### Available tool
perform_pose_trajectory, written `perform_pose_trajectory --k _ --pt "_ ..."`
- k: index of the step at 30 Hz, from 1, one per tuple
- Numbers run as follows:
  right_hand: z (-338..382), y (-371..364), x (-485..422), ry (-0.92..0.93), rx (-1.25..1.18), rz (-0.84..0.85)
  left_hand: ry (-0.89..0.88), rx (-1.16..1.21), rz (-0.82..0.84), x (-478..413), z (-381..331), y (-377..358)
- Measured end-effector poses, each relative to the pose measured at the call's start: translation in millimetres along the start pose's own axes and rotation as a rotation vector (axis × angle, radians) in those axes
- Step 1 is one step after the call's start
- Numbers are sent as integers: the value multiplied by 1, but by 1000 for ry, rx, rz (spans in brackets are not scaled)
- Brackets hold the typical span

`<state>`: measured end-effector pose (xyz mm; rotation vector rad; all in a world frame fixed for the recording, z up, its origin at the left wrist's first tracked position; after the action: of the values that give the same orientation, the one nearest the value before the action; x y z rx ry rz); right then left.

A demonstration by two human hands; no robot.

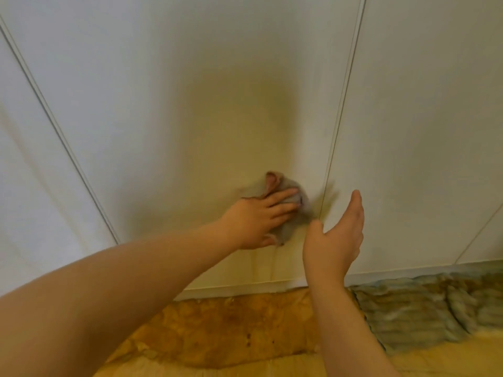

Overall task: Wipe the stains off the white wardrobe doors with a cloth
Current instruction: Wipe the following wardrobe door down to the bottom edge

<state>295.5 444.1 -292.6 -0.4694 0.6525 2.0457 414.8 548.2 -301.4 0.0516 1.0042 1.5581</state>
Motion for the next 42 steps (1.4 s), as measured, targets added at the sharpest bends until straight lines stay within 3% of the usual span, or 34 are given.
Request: perform_pose_trajectory --k 3,6,9,12,15,19,23,25,27,30,32,34,38,40,42 --pt "2 -1 2 23 -8 27 28 -26 -97 41 40 -3" --pt "-1 -4 9 20 43 77 257 -95 -206 13 64 18" --pt "-2 -6 13 20 63 86 465 6 -268 -48 45 37" --pt "-2 -7 11 19 62 73 258 64 -156 -41 2 12" --pt "1 -13 15 17 68 121 138 17 46 50 -9 -24" --pt "-7 -20 21 29 94 198 267 -36 -25 115 24 -29" --pt "-16 -23 27 -6 99 192 557 76 -190 28 27 8" --pt "-18 -26 28 -5 103 180 615 138 -210 1 15 10" --pt "-21 -28 29 -25 108 189 460 132 -120 23 -5 -13" --pt "-22 -30 34 -48 118 247 69 45 64 96 -15 -54" --pt "-26 -30 34 -21 128 262 -51 -4 8 113 1 -65" --pt "-32 -29 31 2 141 246 -12 65 -80 93 12 -56" --pt "-36 -32 29 -16 114 207 235 177 -174 34 -3 -37" --pt "-37 -35 31 -27 110 220 208 198 -158 40 -17 -51" --pt "-41 -38 33 -40 112 236 65 231 -94 60 -25 -68"
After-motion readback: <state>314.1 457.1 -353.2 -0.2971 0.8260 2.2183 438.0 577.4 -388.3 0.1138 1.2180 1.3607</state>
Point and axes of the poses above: each hand's wrist, its own x-axis away from the middle knuckle, its own y-axis out of the back of the hand, z = x × y, the point moved 2 cm from there along -x, towards the middle knuckle, and after that the axes turned 15 degrees about y, right-handed, at the moved point
